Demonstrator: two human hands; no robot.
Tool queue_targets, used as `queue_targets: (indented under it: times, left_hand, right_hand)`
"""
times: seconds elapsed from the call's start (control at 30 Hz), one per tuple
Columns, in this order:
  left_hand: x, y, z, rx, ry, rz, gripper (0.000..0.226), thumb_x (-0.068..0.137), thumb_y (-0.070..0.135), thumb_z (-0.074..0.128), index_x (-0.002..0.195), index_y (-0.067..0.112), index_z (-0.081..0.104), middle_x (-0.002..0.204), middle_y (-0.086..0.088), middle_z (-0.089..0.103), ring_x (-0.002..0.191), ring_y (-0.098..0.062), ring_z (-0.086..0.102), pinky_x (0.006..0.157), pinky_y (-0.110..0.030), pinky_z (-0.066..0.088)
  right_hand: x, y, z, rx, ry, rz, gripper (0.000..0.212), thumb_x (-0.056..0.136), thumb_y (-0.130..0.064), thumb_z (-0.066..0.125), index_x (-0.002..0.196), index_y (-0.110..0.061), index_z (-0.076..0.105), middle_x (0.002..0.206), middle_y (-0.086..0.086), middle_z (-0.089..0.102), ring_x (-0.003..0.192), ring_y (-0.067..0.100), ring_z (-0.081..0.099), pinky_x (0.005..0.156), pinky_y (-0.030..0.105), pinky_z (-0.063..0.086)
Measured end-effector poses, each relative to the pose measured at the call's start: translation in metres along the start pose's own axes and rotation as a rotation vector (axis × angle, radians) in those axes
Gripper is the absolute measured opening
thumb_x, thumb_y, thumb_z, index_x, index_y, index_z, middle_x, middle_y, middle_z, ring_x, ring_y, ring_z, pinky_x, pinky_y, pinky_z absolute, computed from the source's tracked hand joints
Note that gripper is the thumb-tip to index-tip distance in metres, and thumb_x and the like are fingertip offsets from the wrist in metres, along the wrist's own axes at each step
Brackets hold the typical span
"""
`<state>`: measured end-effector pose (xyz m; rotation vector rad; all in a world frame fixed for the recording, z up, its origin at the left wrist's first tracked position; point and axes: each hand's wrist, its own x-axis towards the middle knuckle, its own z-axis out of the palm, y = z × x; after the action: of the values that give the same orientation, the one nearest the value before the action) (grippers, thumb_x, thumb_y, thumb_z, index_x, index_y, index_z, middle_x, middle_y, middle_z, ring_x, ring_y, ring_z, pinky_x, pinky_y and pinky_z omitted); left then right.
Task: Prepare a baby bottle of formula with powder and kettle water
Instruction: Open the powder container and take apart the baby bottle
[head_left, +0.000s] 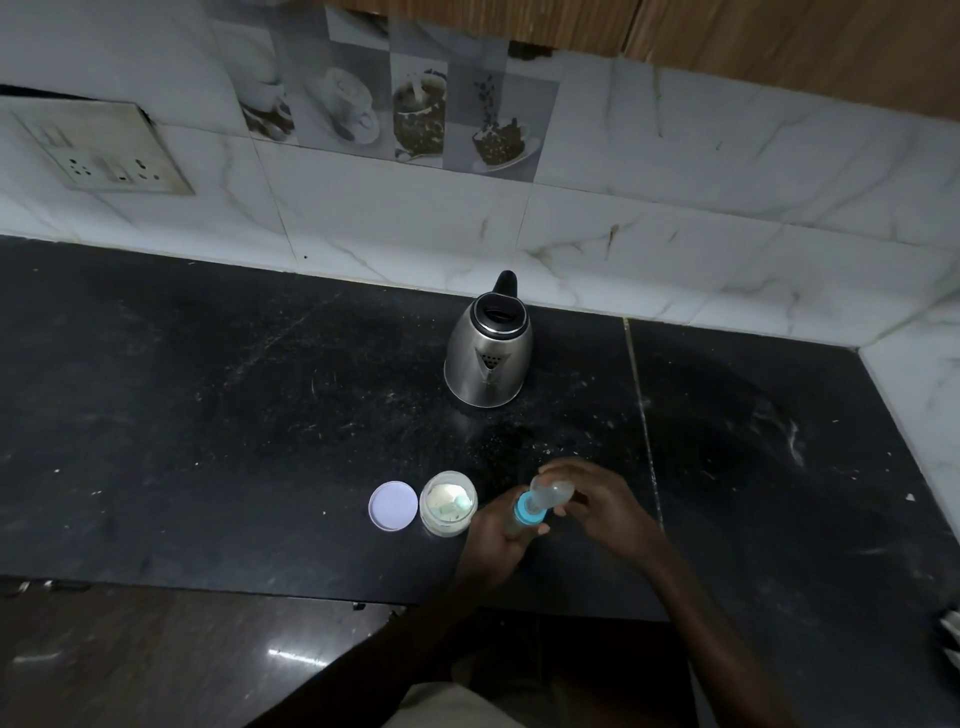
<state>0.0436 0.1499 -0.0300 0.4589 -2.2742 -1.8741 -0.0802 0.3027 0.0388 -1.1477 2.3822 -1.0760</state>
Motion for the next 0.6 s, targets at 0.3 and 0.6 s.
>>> queue_targets:
  times: [0.3,0.6]
  left_hand:
    - [-0.001,0.004,-0.002,0.052,-0.033,-0.021,0.042,0.087,0.022,0.085,0.12,0.039,0.064,0.109,0.037,0.068,0.108,0.009,0.066,0.093,-0.01,0.049]
    - [0.0,0.007,-0.001,0.098,-0.037,-0.053,0.049,0.088,0.014,0.084,0.119,0.043,0.06,0.104,0.05,0.063,0.105,0.022,0.061,0.088,0.0,0.043]
  right_hand:
    - [-0.041,0.038,0.037,0.313,0.346,0.635,0.05,0.081,0.0,0.075,0.117,-0.035,0.069,0.122,-0.002,0.066,0.11,0.016,0.068,0.088,0.033,0.058]
    - [-0.064,0.052,0.078,0.52,0.48,0.827,0.057,0.087,-0.006,0.079,0.132,-0.03,0.054,0.125,-0.008,0.068,0.121,0.015,0.064,0.103,0.044,0.053]
